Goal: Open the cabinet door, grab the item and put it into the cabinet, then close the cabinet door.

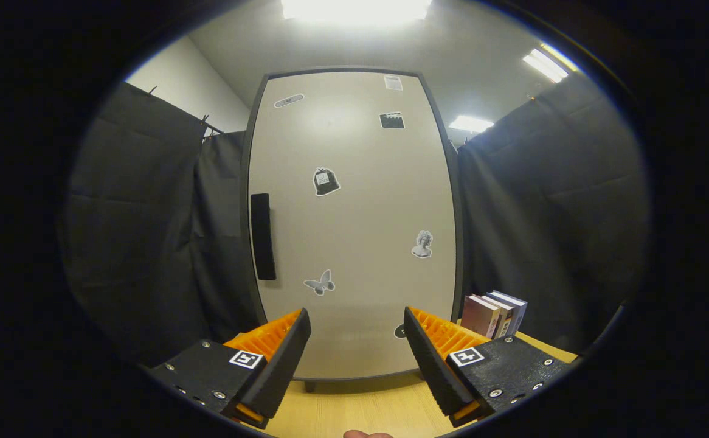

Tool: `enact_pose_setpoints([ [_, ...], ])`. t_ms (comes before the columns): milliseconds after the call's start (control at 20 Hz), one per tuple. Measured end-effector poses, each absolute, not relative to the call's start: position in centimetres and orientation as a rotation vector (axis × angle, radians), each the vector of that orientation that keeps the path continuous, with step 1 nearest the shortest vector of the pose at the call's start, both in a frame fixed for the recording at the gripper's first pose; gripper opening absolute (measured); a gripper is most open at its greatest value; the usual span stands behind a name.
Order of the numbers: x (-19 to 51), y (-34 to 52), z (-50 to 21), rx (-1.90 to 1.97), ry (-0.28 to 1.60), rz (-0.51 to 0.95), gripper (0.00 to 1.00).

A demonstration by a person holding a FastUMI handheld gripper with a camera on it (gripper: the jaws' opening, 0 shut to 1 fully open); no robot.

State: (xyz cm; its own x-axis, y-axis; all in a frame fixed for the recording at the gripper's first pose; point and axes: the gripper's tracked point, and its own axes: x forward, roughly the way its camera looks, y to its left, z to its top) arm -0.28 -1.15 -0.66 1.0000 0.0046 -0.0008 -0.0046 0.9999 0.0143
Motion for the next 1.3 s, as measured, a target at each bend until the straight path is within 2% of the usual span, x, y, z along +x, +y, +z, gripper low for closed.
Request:
enact_pose_setpoints([
  [1300,1.8,-1.0,-0.4,0.021,0.009,-0.014,0.95],
])
